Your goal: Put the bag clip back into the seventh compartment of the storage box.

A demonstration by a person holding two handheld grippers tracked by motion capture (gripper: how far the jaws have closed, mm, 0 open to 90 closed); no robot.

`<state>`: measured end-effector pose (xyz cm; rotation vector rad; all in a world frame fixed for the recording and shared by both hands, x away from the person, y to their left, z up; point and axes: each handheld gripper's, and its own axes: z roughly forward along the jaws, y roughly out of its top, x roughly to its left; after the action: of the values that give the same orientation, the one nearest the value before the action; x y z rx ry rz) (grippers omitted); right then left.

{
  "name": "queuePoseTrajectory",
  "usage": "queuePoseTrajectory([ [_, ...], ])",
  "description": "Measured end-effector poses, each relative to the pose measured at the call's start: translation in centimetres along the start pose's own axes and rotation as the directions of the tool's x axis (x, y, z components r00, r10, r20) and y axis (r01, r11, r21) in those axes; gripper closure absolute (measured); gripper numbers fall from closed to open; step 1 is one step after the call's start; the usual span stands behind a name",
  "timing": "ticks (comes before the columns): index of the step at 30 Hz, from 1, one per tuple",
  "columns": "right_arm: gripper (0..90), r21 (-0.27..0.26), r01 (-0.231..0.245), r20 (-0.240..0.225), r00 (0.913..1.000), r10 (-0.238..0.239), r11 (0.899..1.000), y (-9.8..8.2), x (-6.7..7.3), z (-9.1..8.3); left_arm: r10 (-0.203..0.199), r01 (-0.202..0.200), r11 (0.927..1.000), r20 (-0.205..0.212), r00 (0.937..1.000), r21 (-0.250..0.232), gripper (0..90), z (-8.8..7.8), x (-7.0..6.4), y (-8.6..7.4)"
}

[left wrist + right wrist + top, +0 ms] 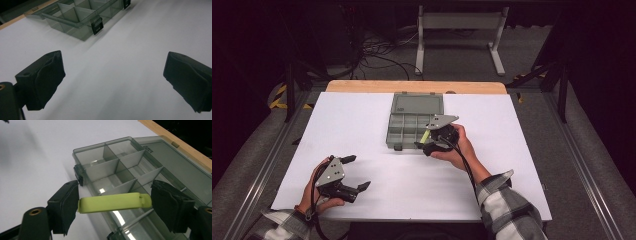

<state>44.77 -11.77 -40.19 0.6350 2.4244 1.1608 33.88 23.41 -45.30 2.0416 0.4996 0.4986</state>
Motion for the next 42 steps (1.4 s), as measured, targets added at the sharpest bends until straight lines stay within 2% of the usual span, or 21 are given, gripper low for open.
queuePoseTrajectory([
  [6,24.3,0.032,-0.018,0.038,0.9991,0.017,0.999,0.1,-0.9,1.4,-0.005,0.005,1.0,0.007,1.0,0.002,4.1,0.1,-0.1,0.0],
  [10,24.2,0.024,-0.047,0.051,0.9977,0.046,0.999,0.0,-1.4,1.8,-0.005,0.005,1.0,0.006,1.0,0.004,4.1,0.1,-0.1,0.0],
  [16,24.2,0.042,-0.047,0.066,0.9968,0.044,0.998,0.0,-1.5,2.4,-0.008,0.008,1.0,0.007,0.9999,0.0,4.1,0.1,0.0,-0.1],
  [27,24.1,0.055,-0.063,0.066,0.9961,0.059,0.996,-0.1,-1.6,2.7,-0.009,0.009,0.9999,0.002,1.0,0.007,4.3,0.1,0.0,-0.1],
  [32,24.0,0.063,-0.055,0.062,0.9968,0.052,0.996,-0.1,-1.5,2.9,-0.015,0.015,0.9999,-0.002,0.9999,0.008,5.4,0.1,0.0,-0.1],
  [42,23.7,0.049,-0.063,0.031,0.9976,0.062,0.997,-0.1,-1.5,2.8,-0.018,0.018,0.9996,-0.013,0.9998,0.024,7.7,0.3,0.0,-0.1],
])
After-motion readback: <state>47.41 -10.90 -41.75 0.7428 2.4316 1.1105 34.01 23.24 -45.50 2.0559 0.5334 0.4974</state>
